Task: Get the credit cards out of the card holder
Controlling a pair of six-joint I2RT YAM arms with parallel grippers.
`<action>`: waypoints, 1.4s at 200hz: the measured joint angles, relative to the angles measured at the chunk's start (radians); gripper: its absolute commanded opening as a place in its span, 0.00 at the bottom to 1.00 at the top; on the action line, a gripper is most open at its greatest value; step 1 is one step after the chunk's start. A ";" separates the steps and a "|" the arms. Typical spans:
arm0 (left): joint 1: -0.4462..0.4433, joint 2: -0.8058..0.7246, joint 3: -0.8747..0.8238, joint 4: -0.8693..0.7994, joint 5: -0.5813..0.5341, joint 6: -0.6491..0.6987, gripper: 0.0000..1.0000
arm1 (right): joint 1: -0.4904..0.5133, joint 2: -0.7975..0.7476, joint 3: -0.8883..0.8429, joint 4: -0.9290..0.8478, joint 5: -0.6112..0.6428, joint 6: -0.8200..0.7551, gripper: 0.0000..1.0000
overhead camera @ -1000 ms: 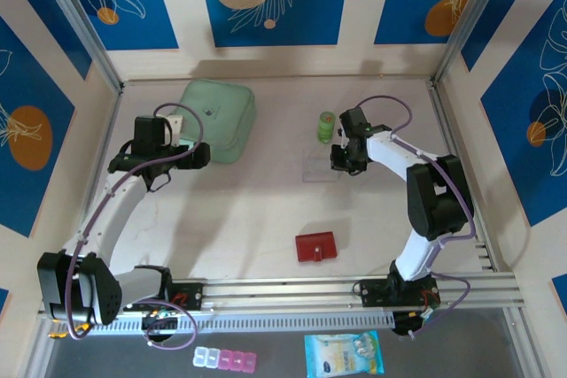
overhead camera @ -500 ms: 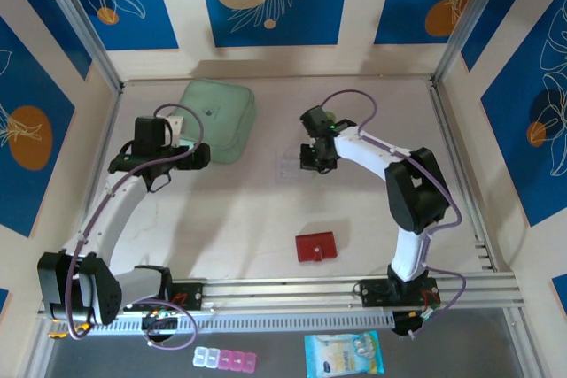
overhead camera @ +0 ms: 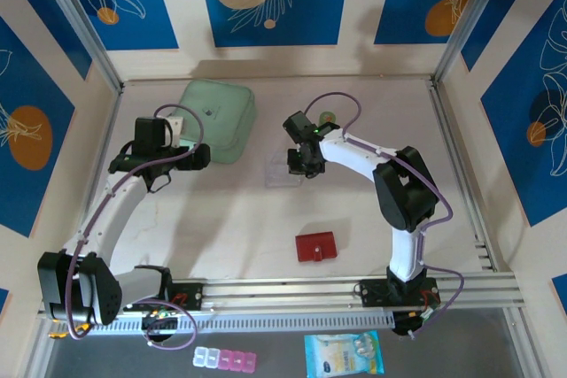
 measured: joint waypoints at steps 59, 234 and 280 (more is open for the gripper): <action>0.000 0.000 0.000 0.000 0.000 0.000 1.00 | 0.000 -0.064 -0.003 -0.060 0.002 0.006 0.42; 0.000 -0.013 -0.020 -0.004 0.000 0.007 1.00 | 0.055 -0.567 -0.618 -0.013 -0.391 1.229 0.99; 0.000 -0.013 -0.021 -0.004 0.000 0.019 1.00 | 0.080 -0.749 -0.797 0.031 -0.385 1.386 0.99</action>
